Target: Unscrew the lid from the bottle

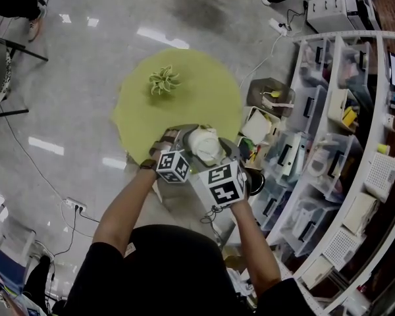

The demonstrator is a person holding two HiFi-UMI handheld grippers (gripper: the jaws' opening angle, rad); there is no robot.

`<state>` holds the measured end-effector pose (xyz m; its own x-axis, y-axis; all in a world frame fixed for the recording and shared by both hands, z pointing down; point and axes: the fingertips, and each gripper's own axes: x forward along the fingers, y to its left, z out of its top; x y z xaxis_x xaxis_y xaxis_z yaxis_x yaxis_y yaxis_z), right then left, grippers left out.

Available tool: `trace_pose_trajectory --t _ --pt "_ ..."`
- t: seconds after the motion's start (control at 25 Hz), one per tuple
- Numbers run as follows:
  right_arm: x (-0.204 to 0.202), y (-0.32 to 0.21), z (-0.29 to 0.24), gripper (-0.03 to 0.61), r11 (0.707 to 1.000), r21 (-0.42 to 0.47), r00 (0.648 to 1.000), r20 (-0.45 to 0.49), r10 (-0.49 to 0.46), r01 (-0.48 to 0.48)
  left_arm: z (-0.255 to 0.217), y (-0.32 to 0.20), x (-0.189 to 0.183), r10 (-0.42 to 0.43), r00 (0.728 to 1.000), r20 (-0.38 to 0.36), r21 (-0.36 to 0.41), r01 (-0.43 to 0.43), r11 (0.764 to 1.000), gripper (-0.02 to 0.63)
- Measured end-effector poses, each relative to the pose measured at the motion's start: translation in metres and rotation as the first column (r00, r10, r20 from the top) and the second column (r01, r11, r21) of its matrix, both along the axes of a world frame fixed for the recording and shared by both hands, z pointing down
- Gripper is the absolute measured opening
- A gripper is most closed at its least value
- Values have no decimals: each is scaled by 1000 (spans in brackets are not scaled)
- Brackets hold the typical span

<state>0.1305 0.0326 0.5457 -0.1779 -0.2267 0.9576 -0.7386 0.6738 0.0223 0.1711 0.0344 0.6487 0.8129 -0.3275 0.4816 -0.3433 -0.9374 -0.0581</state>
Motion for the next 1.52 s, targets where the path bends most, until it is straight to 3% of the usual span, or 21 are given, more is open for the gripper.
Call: trace_pose_trajectory --t 0.2,0.32,0.4,0.48,0.64,0.72,0.76,0.92,1.04,1.16,1.24,1.32,1.4,1.44,1.52 --pt "-3 4 -1 360 975 -30 974 -37 -222 221 -1 0 0 2 1000 -2 -2 -2 1000 399" --pt "-5 8 1 360 909 -51 907 -61 -416 413 0 0 0 2 1000 -7 -6 -2 1000 399" --pt "-5 11 2 360 826 -72 822 -84 -563 559 1 0 0 3 1000 -9 -7 -3 1000 399" --pt "-5 14 3 360 717 -96 709 -110 -697 690 0 -1 0 2 1000 -10 -9 -2 1000 399" --pt "-6 20 6 360 522 -129 505 -142 -851 843 1 0 -1 -7 1000 -20 -19 6 1000 399" --pt "-4 21 6 360 464 -140 445 -149 -883 875 1 0 0 -9 1000 -19 -20 9 1000 399" --pt "-4 22 6 360 455 -143 436 -150 -888 879 1 0 0 -9 1000 -18 -20 9 1000 399" --pt "-5 20 6 365 495 -127 471 -180 -864 860 0 0 0 -4 1000 -12 -18 3 1000 399" --pt "-7 19 6 381 565 -98 542 -188 -819 819 1 0 0 -4 1000 -9 -24 3 1000 399" --pt "-12 12 -6 407 661 -56 648 -152 -747 749 0 0 0 -5 1000 -8 -32 4 999 399" --pt "-16 6 -15 439 748 -28 740 -119 -662 663 0 1 -1 -3 1000 -6 -36 2 999 399" --pt "-19 -3 -20 448 859 -7 856 -75 -512 513 1 1 -4 -4 1000 2 -41 4 999 399" --pt "-13 -10 -23 446 945 -8 943 -49 -328 328 1 1 -2 -6 1000 6 -46 6 999 399" --pt "-8 -12 -23 446 970 -11 969 -43 -243 243 1 1 0 -6 1000 5 -48 6 999 399" --pt "-4 -14 -22 446 993 -7 993 -34 -116 116 1 2 -1 -2 1000 6 -53 2 999 399"
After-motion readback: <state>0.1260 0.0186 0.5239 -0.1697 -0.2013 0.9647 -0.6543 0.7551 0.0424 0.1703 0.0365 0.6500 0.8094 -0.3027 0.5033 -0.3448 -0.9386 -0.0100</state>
